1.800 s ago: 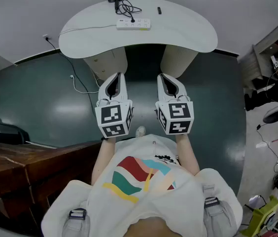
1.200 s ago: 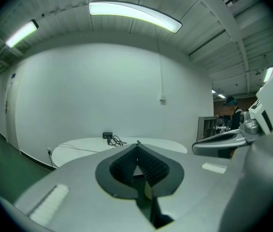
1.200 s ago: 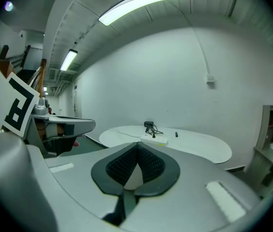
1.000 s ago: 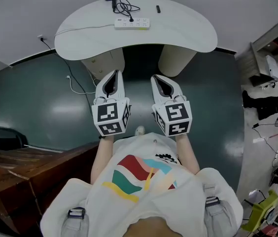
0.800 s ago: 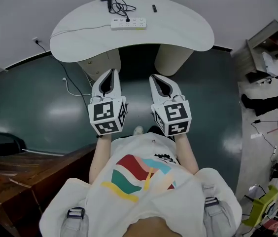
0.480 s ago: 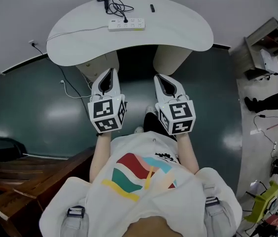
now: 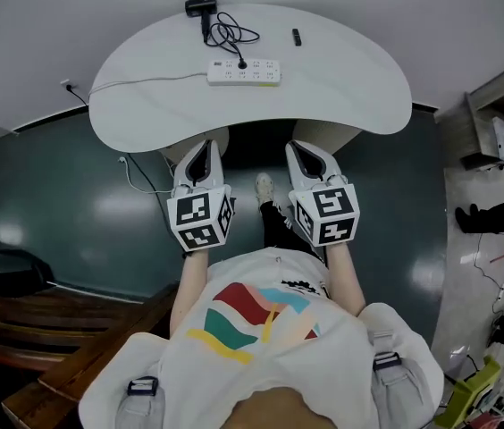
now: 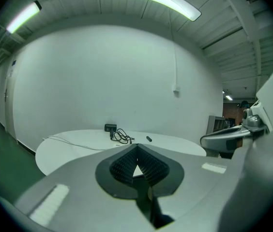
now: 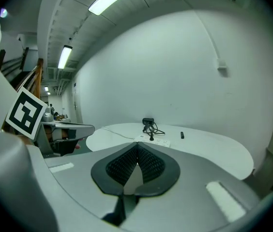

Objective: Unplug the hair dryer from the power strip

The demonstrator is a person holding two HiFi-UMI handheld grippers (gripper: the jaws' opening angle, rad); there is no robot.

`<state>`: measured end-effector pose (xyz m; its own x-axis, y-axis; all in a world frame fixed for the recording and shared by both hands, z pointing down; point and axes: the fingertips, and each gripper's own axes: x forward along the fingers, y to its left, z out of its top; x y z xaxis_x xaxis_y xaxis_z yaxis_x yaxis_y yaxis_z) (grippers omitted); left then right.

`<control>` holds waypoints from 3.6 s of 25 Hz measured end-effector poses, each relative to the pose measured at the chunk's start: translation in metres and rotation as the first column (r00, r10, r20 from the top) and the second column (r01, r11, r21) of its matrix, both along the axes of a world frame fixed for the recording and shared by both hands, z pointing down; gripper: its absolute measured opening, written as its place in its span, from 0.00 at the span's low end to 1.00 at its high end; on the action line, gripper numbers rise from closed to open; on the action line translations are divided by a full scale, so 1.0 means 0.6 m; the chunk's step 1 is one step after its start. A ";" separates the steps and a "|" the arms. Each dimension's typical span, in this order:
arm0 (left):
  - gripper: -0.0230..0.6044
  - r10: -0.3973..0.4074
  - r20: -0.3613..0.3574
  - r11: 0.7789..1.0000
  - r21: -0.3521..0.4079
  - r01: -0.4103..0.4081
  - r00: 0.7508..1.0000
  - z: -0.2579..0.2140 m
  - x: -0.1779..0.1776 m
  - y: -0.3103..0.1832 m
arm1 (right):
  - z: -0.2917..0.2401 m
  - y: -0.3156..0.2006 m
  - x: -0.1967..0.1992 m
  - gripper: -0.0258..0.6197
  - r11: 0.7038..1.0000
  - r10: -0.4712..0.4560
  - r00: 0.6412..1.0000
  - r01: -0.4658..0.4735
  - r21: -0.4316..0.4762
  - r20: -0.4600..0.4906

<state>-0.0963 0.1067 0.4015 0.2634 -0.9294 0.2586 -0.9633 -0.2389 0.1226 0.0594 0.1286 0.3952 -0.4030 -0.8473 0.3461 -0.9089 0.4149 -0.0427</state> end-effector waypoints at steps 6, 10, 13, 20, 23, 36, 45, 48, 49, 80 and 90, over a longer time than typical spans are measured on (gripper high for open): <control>0.04 -0.019 0.028 0.999 -0.049 0.021 0.999 0.026 0.016 -0.180 | -0.003 -0.194 0.011 0.06 0.999 -0.044 0.999 0.044 -0.020 -0.001; 0.04 -0.041 0.025 0.998 -0.056 0.042 0.999 0.017 0.014 -0.275 | -0.013 -0.293 0.016 0.06 0.998 -0.058 0.998 0.058 -0.026 0.007; 0.04 -0.067 0.026 0.994 -0.082 0.069 0.997 0.027 0.009 -0.332 | -0.008 -0.351 0.019 0.06 0.997 -0.073 0.997 0.073 -0.040 0.007; 0.04 -0.077 0.051 0.995 -0.057 0.080 0.996 0.009 0.007 -0.437 | 0.006 -0.456 0.018 0.06 0.993 -0.097 0.993 0.101 -0.068 0.062; 0.04 -0.080 0.047 0.995 -0.051 0.082 0.996 -0.002 -0.001 -0.460 | -0.004 -0.480 0.005 0.06 0.992 -0.111 0.991 0.115 -0.057 0.068; 0.04 0.006 0.071 0.998 -0.062 -0.001 0.997 -0.002 -0.006 -0.515 | -0.019 -0.515 -0.013 0.06 0.995 -0.078 0.996 0.081 -0.052 0.050; 0.04 0.014 0.065 0.999 -0.043 -0.011 0.998 -0.010 -0.014 -0.531 | -0.022 -0.525 -0.017 0.06 0.997 -0.062 0.996 0.064 -0.047 0.057; 0.04 0.038 0.089 0.998 -0.048 -0.034 0.995 -0.005 -0.012 -0.534 | -0.018 -0.527 -0.015 0.06 0.997 -0.053 0.997 0.057 -0.053 0.063; 0.04 0.044 0.094 0.998 -0.050 -0.039 0.995 -0.004 -0.013 -0.535 | -0.016 -0.528 -0.015 0.06 0.997 -0.052 0.997 0.055 -0.056 0.062; 0.33 0.949 0.297 0.297 -0.715 -0.633 0.110 0.260 0.045 -0.465 | 0.040 -0.500 -0.009 0.06 0.985 -0.058 0.998 0.061 -0.160 0.025; 0.32 0.974 0.215 0.221 -0.815 -0.535 0.075 0.316 0.021 -0.459 | 0.056 -0.498 -0.029 0.06 0.980 -0.116 0.991 0.105 -0.169 -0.059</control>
<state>-0.0840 -0.1686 0.5912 0.2993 0.0368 0.9534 -0.0472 -0.9975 0.0533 0.0420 -0.1701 0.4286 -0.4618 -0.7275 0.5074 -0.8608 0.5055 -0.0588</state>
